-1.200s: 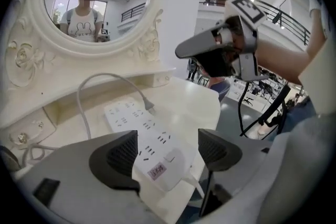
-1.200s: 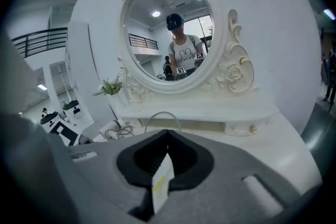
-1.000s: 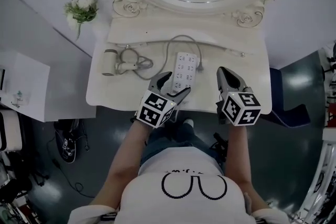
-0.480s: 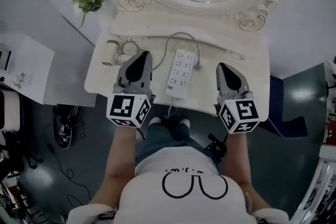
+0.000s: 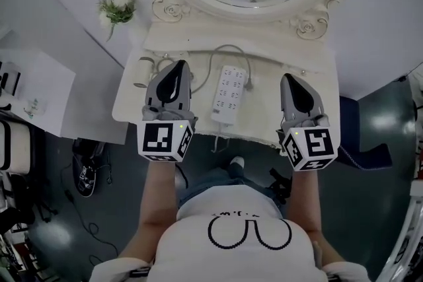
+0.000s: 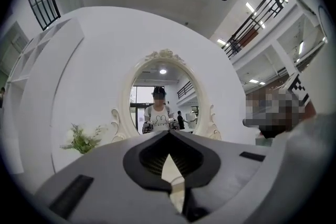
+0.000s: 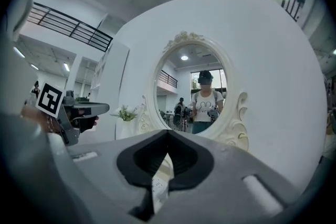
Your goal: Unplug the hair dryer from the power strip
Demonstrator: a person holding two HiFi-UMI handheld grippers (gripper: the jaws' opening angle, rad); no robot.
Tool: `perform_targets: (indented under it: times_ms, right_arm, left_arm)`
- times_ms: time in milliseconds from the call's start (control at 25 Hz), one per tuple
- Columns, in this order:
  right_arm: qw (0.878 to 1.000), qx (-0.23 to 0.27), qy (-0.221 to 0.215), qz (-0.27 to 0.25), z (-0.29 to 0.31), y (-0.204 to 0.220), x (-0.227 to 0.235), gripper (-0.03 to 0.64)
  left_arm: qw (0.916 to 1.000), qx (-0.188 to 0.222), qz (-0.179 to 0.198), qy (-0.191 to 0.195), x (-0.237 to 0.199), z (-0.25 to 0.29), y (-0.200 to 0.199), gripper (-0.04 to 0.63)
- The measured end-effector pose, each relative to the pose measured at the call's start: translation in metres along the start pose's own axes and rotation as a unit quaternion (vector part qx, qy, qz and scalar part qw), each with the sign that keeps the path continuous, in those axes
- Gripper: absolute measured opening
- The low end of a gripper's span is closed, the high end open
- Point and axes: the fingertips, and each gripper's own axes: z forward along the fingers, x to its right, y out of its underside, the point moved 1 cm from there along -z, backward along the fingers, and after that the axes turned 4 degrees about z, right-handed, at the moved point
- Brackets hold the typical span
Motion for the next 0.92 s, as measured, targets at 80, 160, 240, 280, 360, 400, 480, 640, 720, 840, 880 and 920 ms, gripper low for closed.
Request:
perform_targets:
  times_ms: [80,160,240,280,360,400,480,640,720,840,880,920]
  right_arm:
    - [1.0,0.003,0.006,-0.011,-0.005,-0.008,-0.005,0.002]
    - [1.0,0.01,0.014,-0.014,-0.012,-0.016,-0.01,0.002]
    - [1.0,0.015,0.018,-0.016,-0.019,-0.021,-0.015,0.002]
    - [1.0,0.016,0.019,-0.017,-0.023,-0.022,-0.018,0.002]
    - [1.0,0.015,0.018,-0.02,-0.029,-0.023,-0.022,0.002]
    - [1.0,0.013,0.019,-0.02,-0.032,-0.022,-0.024,0.002]
    - [1.0,0.012,0.023,-0.017,-0.039,-0.021,-0.028,0.002]
    - [0.999,0.017,0.03,-0.014,-0.05,-0.021,-0.033,0.002]
    - [0.999,0.017,0.03,-0.015,-0.053,-0.022,-0.036,0.002]
    - [0.999,0.016,0.031,-0.014,-0.056,-0.024,-0.039,0.002]
    - [0.999,0.016,0.031,-0.015,-0.057,-0.024,-0.04,0.002]
    - [0.999,0.015,0.031,-0.015,-0.058,-0.025,-0.041,0.002]
  left_arm:
    - [1.0,0.005,0.005,0.003,0.0,-0.003,-0.006,-0.002]
    - [0.9999,0.006,0.01,0.006,0.0,-0.008,-0.01,-0.003]
    - [0.9999,0.006,0.011,0.008,-0.002,-0.013,-0.014,-0.002]
    - [0.9999,0.007,0.011,0.008,-0.002,-0.016,-0.016,-0.002]
    - [0.9999,0.01,0.011,0.008,-0.003,-0.02,-0.021,-0.003]
    - [0.9998,0.012,0.01,0.009,-0.003,-0.022,-0.022,-0.002]
    - [0.9998,0.013,0.012,0.011,-0.003,-0.027,-0.025,-0.002]
    - [0.9995,0.015,0.022,0.017,0.001,-0.035,-0.029,-0.002]
    - [0.9993,0.014,0.027,0.02,0.002,-0.038,-0.03,-0.002]
    - [0.9992,0.01,0.029,0.025,0.001,-0.04,-0.032,-0.002]
    - [0.9992,0.008,0.029,0.026,0.001,-0.04,-0.032,-0.002]
    - [0.9992,0.007,0.028,0.027,0.001,-0.041,-0.032,-0.002]
